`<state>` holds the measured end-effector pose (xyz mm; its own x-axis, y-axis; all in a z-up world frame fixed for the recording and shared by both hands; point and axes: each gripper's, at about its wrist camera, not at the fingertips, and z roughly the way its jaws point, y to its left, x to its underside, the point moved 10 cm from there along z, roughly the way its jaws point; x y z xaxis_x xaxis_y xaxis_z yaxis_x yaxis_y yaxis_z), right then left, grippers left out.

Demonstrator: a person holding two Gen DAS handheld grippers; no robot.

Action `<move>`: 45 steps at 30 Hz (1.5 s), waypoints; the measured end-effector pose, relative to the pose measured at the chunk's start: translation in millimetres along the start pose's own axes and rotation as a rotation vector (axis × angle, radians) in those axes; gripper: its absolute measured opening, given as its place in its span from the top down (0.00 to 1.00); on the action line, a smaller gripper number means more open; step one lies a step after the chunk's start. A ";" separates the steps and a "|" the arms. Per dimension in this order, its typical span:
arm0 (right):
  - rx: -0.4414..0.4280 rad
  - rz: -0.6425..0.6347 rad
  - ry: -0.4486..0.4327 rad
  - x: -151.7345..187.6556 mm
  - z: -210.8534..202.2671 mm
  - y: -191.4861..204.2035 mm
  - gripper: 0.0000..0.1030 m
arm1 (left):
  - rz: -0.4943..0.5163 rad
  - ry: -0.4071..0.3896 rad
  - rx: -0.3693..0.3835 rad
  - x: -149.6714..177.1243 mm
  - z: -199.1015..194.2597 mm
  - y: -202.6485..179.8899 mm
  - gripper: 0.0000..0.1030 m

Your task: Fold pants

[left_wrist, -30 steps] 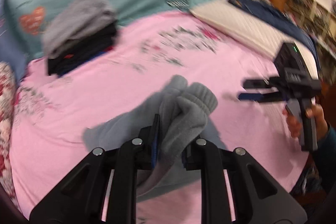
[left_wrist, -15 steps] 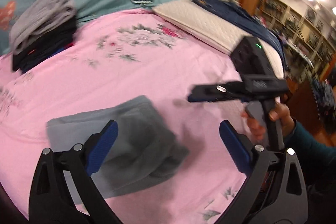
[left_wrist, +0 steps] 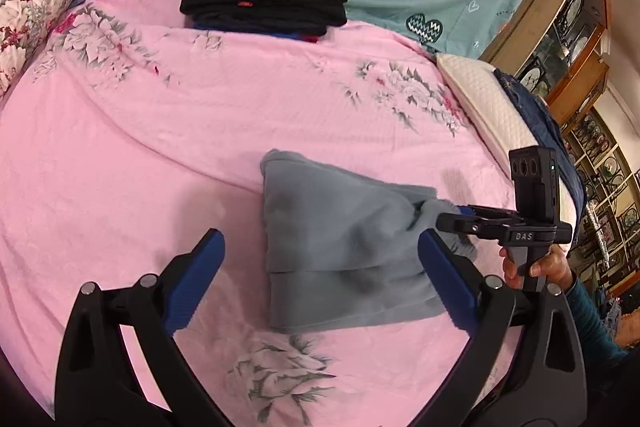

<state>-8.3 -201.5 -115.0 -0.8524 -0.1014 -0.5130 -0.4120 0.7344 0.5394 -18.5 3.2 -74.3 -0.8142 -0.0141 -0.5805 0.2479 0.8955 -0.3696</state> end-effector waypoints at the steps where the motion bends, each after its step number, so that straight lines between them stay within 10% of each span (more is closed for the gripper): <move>1: 0.009 -0.001 0.014 1.4 6.2 -1.4 0.33 | 0.008 0.010 -0.008 0.8 3.6 1.5 0.04; 6: 0.056 -0.090 -0.010 -4.0 -5.0 11.3 0.67 | 0.031 0.037 -0.023 1.8 17.8 7.1 0.04; 13: 0.204 0.003 0.021 -1.3 -12.6 -33.4 0.66 | 0.001 0.123 -0.039 23.2 39.7 22.5 0.04; 15: 0.220 0.028 0.040 2.2 -10.7 -43.5 0.49 | 0.002 0.146 -0.029 34.5 42.2 23.4 0.04; 21: 0.158 -0.161 -0.003 -46.8 -22.3 11.3 0.48 | 0.057 0.180 0.063 50.8 54.7 -5.3 0.04; 34: 0.063 -0.556 0.349 -67.6 138.4 101.3 0.58 | -0.065 0.180 0.201 48.9 67.3 -4.2 0.23; 39: 0.122 -0.651 0.410 -61.1 151.4 100.3 0.91 | -0.017 0.176 0.128 52.7 69.8 -2.7 0.78; 45: 0.172 -0.678 0.289 -85.4 127.3 106.7 0.93 | 0.056 0.134 0.109 53.4 46.5 -19.9 0.83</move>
<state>61.5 -29.0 -98.6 -0.4901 -0.7228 -0.4872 -0.8403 0.5404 0.0437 -42.5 -36.1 -131.6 -0.8586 0.1001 -0.5028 0.3442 0.8394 -0.4206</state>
